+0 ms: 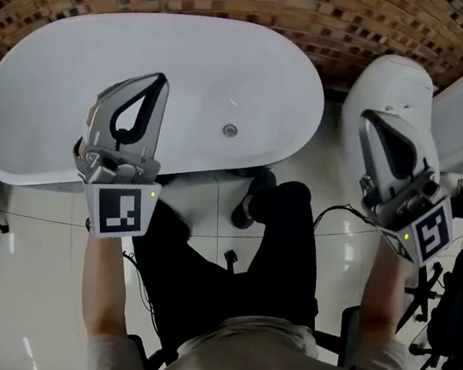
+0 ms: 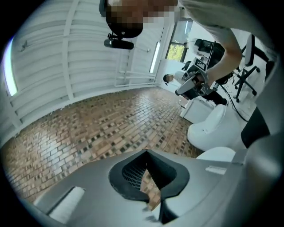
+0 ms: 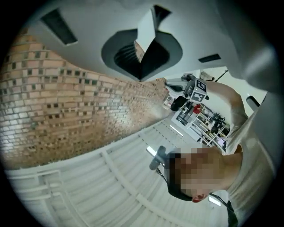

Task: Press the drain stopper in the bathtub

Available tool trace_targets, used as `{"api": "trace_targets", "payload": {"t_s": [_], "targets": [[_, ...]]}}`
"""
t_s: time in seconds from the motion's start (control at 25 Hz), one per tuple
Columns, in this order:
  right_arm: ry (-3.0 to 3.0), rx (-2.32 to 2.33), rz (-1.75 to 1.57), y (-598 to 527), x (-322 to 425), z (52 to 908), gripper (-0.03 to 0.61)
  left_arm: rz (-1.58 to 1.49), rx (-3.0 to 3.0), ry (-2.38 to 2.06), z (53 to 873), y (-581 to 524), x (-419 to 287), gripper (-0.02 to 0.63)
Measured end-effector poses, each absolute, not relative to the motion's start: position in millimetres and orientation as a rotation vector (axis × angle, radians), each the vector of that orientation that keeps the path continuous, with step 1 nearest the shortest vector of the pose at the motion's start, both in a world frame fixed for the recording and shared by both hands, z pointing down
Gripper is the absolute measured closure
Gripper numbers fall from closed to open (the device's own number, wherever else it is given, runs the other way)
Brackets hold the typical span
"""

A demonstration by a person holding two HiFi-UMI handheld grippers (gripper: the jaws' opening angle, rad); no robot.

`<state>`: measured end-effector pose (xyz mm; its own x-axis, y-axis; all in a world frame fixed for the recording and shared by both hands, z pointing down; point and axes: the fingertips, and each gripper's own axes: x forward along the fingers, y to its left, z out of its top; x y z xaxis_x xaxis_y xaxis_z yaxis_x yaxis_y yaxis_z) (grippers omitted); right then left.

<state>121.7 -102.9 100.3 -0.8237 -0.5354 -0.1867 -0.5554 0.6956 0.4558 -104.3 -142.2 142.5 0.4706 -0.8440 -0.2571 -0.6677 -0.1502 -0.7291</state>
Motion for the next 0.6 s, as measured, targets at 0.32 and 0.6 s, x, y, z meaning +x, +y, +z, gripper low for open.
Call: {"api": "trace_targets", "payload": {"t_s": [0.32, 0.6], "targets": [[2.598, -0.798, 1.047, 57, 145, 34, 0.578, -0.013, -1.833, 1.160, 57, 30, -54, 0.604], [2.428, -0.794, 1.145, 138, 185, -1, 0.578, 0.179, -1.791, 1.055, 29, 131, -17, 0.605]]}}
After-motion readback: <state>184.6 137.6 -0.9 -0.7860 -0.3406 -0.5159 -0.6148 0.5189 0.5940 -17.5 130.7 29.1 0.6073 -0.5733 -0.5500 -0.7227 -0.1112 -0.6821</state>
